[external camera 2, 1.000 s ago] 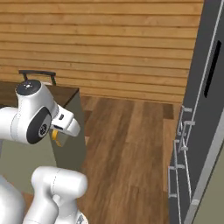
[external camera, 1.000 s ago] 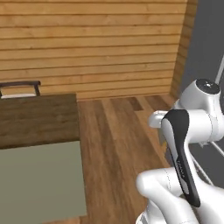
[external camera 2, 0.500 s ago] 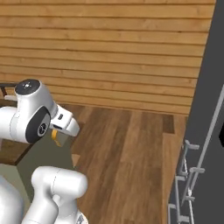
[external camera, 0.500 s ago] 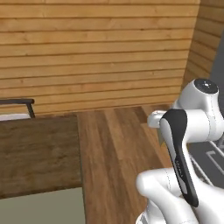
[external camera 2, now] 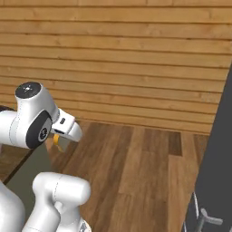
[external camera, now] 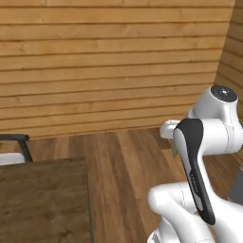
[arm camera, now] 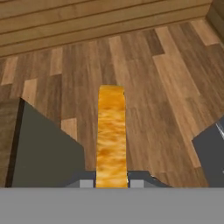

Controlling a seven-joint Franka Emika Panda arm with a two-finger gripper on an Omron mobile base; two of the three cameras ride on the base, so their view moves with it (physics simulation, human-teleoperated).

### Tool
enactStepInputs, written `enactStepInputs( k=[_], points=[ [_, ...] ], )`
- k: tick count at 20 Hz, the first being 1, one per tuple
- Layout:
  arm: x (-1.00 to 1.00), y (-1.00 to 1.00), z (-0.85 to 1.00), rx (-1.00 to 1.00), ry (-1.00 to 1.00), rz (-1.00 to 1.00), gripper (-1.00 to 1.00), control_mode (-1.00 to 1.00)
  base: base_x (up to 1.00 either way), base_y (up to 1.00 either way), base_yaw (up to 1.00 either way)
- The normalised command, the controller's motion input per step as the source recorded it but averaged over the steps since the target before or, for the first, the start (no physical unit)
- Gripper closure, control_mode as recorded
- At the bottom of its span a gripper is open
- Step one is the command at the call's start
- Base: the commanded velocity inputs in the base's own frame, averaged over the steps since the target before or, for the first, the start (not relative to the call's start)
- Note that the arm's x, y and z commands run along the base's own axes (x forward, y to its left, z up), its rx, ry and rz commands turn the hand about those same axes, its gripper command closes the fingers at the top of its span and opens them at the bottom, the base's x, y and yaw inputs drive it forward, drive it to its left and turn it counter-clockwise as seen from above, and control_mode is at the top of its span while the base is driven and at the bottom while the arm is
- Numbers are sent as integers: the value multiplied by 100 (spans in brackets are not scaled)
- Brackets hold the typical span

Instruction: Start the toaster. Once the lever pops up, take the bread to the plate on the dining counter.

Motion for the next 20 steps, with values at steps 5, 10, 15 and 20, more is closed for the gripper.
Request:
enactStepInputs(
  k=[5,10,15,20],
  points=[
    [0,0,0,0,0,0,100,100,100,0,0],
    [0,0,0,0,0,0,100,100,100,0,0],
    [0,0,0,0,0,0,100,100,100,0,0],
    [0,0,0,0,0,0,100,100,100,0,14]
  ],
)
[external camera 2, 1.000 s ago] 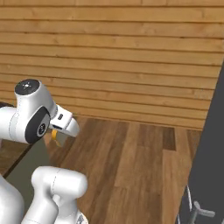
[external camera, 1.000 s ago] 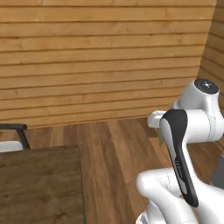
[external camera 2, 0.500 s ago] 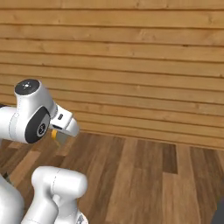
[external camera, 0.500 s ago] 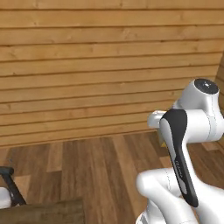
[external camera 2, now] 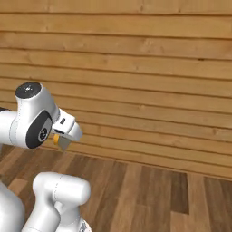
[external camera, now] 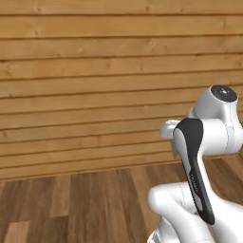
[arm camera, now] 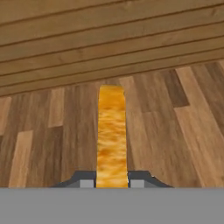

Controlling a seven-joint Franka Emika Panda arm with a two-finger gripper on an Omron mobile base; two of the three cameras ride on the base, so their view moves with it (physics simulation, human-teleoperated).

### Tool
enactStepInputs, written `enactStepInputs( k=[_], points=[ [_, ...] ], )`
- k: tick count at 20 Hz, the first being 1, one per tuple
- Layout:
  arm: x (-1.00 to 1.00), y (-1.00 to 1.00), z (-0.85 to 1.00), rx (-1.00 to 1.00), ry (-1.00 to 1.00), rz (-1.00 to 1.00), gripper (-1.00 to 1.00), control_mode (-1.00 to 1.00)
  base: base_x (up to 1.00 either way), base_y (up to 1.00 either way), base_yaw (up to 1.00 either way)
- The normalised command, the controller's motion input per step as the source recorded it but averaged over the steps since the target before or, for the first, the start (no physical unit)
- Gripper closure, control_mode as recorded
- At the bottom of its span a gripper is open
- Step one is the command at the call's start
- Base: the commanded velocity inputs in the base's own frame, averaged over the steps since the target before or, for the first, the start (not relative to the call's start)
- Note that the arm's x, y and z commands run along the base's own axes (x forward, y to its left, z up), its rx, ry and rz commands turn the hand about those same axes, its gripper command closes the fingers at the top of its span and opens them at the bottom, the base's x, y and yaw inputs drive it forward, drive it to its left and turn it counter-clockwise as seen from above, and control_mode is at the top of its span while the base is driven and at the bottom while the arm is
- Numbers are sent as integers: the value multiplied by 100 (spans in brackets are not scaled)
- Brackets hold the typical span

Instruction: Start the toaster. Once the lever pops up, take the bread to the plate on the dining counter.

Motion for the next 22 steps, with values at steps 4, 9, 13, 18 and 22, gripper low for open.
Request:
enactStepInputs(
  k=[4,9,13,18,22],
  points=[
    [0,0,0,0,0,0,100,100,100,0,42],
    [0,0,0,0,0,0,100,100,100,0,63],
    [0,0,0,0,0,0,100,100,100,0,70],
    [0,0,0,0,0,0,100,100,100,0,70],
    [0,0,0,0,0,0,100,100,100,-7,66]
  ],
)
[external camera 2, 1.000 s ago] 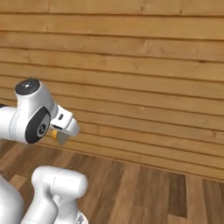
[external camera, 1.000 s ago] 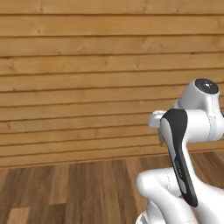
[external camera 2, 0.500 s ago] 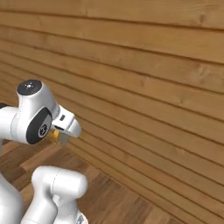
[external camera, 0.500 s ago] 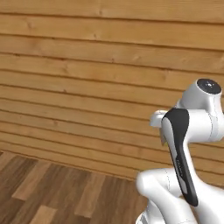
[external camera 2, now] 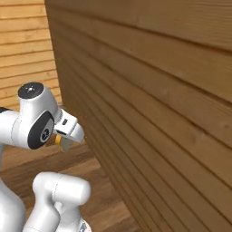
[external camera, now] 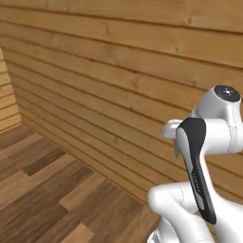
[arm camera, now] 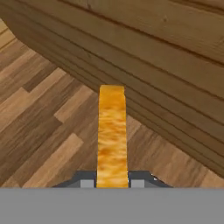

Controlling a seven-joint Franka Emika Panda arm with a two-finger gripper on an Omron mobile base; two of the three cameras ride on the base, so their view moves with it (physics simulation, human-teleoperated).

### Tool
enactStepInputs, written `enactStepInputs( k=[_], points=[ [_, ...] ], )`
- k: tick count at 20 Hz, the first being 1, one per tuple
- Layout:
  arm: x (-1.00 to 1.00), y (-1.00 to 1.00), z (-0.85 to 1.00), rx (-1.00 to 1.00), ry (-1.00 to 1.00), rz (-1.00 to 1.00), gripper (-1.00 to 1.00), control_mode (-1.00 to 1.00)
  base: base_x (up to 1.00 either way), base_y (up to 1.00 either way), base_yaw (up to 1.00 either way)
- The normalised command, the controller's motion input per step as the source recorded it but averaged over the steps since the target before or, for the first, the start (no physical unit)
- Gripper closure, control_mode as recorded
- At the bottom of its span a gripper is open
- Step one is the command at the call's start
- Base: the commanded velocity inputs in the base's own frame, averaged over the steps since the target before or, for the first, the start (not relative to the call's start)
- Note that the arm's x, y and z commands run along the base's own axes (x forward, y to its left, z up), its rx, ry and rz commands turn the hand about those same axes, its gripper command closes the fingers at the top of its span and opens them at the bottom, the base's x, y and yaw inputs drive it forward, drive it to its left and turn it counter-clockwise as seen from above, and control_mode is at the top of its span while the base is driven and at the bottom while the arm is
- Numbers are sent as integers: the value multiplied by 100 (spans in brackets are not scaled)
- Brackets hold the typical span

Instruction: Start the toaster. Once the lever pops up, take the bread to the plate on the dining counter.

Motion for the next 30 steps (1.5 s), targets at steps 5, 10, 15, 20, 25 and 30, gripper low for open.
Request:
enactStepInputs(
  k=[5,10,15,20,25,30],
  points=[
    [0,0,0,0,0,0,100,100,100,-7,65],
    [0,0,0,0,0,0,100,100,100,-3,65],
    [0,0,0,0,0,0,100,100,100,0,68],
    [0,0,0,0,0,0,100,100,100,0,70],
    [0,0,0,0,0,0,100,100,57,-1,65],
    [0,0,0,0,0,0,100,100,52,-17,82]
  ],
)
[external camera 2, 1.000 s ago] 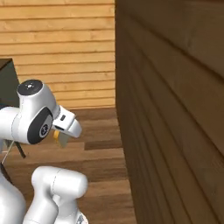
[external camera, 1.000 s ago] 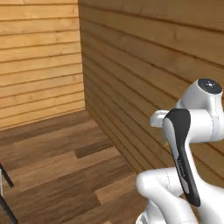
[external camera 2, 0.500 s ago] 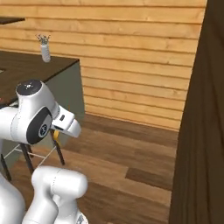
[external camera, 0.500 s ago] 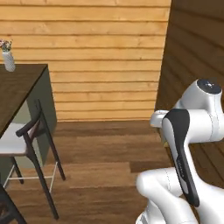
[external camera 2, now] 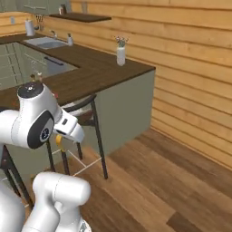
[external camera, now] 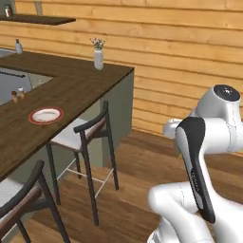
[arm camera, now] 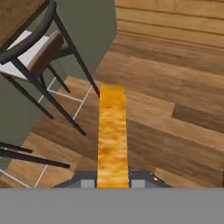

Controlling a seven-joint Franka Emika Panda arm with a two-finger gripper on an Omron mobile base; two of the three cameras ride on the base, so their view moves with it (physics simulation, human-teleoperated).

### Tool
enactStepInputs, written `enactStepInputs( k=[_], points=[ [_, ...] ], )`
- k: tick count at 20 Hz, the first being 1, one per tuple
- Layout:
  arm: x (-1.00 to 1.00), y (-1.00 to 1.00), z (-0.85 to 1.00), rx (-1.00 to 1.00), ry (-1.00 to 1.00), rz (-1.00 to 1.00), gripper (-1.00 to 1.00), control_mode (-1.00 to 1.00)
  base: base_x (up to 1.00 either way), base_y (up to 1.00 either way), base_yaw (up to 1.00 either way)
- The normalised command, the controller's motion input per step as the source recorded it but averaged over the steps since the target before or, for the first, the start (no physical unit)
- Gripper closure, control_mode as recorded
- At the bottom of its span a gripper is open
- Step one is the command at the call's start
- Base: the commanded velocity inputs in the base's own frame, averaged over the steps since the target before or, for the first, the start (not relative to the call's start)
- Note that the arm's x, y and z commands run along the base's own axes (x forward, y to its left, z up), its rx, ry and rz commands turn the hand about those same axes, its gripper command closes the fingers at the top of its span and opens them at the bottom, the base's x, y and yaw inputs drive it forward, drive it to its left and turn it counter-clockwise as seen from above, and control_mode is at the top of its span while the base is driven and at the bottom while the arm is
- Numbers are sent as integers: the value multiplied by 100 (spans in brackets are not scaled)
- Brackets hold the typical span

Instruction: Start the toaster. Once the lever pops up, take the bread to the plate on the dining counter.

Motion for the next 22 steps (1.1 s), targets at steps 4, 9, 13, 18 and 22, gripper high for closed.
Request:
enactStepInputs(
  k=[4,9,13,18,22],
  points=[
    [0,0,0,0,0,0,100,100,40,-49,87],
    [0,0,0,0,0,0,100,100,28,-42,57],
    [0,0,0,0,0,0,100,100,35,-28,25],
    [0,0,0,0,0,0,100,100,39,-63,22],
    [0,0,0,0,0,0,100,100,72,-82,41]
  ],
)
